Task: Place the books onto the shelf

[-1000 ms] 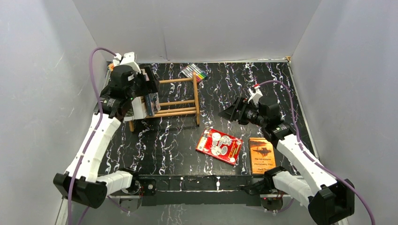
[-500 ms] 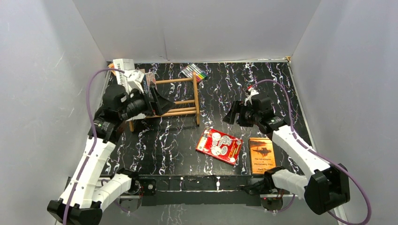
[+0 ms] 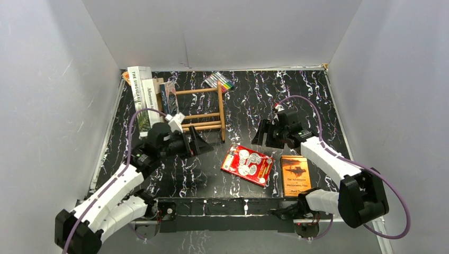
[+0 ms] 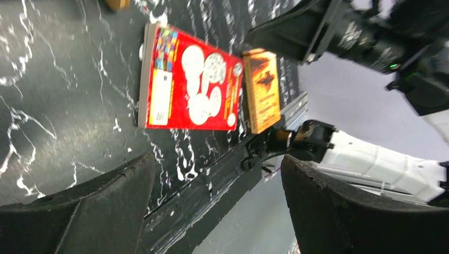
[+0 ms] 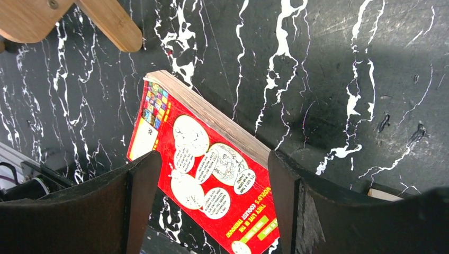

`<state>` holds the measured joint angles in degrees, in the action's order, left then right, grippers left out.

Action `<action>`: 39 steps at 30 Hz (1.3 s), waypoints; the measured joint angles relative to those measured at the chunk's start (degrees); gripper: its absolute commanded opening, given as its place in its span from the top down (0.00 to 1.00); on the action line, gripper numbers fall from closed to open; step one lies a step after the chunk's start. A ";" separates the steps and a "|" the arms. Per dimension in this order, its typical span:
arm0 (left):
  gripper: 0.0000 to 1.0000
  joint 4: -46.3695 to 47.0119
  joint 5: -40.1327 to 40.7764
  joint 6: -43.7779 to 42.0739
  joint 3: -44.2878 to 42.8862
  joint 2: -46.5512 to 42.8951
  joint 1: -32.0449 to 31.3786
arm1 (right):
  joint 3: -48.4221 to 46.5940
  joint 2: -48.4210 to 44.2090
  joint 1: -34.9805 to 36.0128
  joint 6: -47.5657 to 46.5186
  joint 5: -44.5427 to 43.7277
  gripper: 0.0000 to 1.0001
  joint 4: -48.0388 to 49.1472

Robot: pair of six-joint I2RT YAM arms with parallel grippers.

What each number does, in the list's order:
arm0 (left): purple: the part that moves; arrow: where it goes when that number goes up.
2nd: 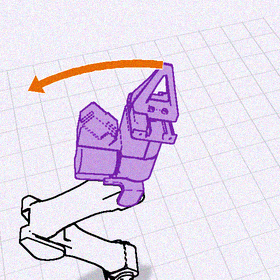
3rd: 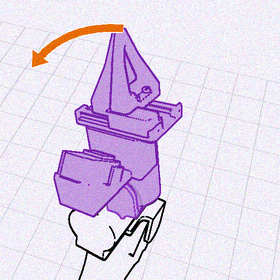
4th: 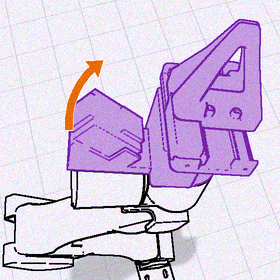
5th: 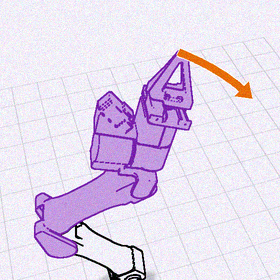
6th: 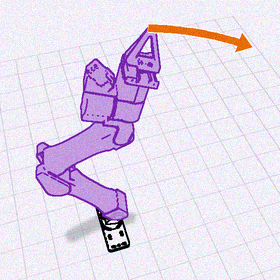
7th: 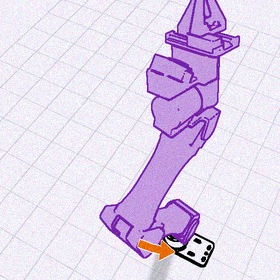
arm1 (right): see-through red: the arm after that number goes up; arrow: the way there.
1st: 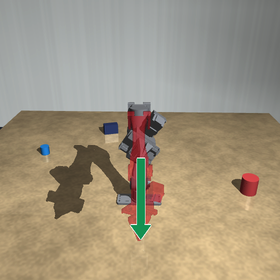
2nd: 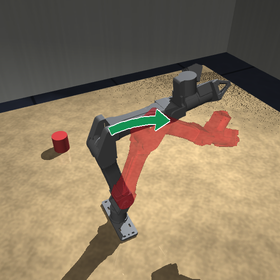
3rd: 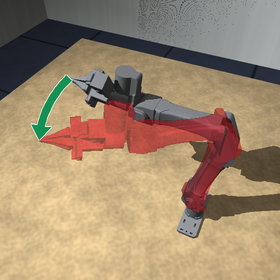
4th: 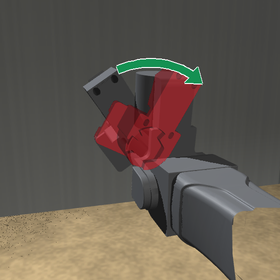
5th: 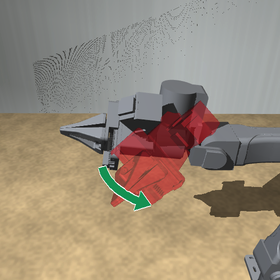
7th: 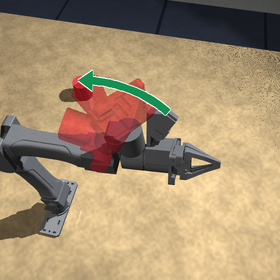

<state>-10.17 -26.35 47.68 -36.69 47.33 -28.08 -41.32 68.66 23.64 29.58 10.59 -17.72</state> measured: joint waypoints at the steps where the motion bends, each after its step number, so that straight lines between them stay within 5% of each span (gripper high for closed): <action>1: 0.16 0.37 1.62 0.74 0.79 0.68 -2.01 | 0.00 0.48 0.00 0.00 0.02 0.20 0.02; 13: 0.19 6.54 17.62 4.39 1.66 14.49 -17.64 | 4.15 3.08 0.00 0.52 1.75 0.24 -0.50; 29: 0.29 15.32 21.11 3.43 -2.27 27.19 -22.51 | 3.89 -2.25 0.00 -1.42 -9.16 0.23 -5.33; 39: 0.30 12.17 18.95 -20.94 -12.90 30.23 -26.25 | 5.79 0.07 0.00 -2.99 2.60 0.26 -4.13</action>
<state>2.00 -7.40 26.74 -49.58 77.56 -54.33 -35.53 68.73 23.64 26.59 13.19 -21.85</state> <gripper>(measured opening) 0.705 0.763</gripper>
